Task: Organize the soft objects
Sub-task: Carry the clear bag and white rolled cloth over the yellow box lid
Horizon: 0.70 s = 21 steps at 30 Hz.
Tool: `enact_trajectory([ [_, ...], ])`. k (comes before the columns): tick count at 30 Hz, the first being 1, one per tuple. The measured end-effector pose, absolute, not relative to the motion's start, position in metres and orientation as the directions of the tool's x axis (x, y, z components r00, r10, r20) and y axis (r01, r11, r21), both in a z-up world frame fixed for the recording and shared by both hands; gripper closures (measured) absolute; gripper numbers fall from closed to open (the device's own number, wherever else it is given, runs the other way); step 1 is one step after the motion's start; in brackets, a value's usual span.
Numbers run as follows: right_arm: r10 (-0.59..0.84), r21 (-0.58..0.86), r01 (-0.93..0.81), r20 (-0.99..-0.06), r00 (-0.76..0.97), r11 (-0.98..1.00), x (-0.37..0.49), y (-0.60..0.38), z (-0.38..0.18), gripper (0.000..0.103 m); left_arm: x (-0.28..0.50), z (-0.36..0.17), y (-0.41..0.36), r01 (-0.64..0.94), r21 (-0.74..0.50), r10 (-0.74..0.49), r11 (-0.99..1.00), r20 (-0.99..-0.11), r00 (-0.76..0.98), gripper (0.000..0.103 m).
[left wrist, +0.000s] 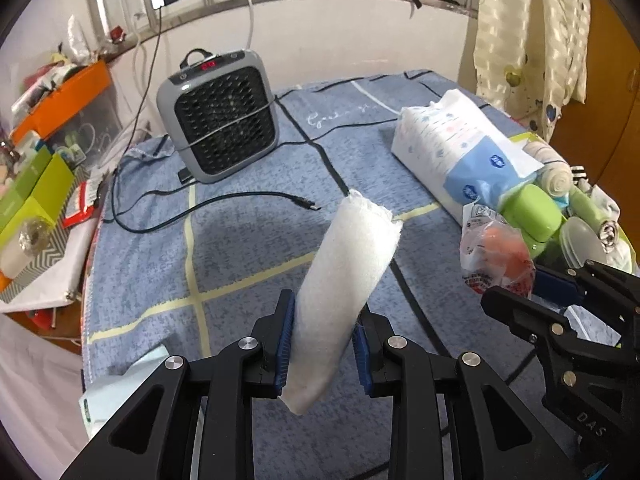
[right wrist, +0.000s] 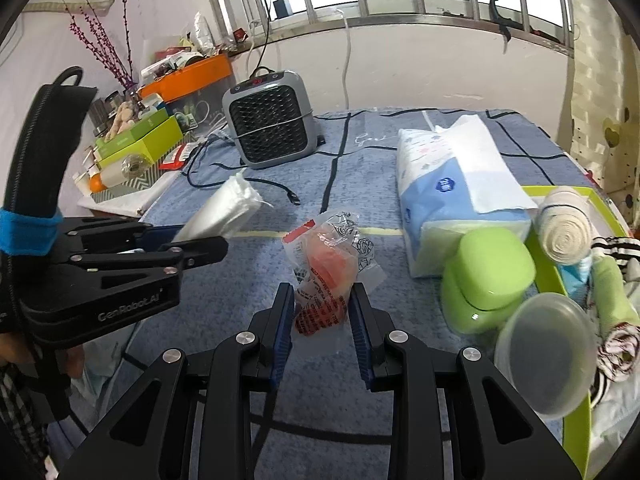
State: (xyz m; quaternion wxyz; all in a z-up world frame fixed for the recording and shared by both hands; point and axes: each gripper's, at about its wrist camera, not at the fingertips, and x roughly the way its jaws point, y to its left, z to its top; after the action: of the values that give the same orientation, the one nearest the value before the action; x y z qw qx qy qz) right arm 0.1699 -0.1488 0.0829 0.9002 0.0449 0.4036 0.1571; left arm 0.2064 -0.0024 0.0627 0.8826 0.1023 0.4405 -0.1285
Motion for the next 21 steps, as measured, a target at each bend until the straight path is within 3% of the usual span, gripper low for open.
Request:
enact_trajectory([
  [21, 0.284, 0.187, -0.215, -0.683, 0.673, 0.959, 0.145, -0.172, 0.101, 0.074, 0.160, 0.086, -0.016, 0.341, 0.047, -0.197, 0.939, -0.738, 0.646, 0.078],
])
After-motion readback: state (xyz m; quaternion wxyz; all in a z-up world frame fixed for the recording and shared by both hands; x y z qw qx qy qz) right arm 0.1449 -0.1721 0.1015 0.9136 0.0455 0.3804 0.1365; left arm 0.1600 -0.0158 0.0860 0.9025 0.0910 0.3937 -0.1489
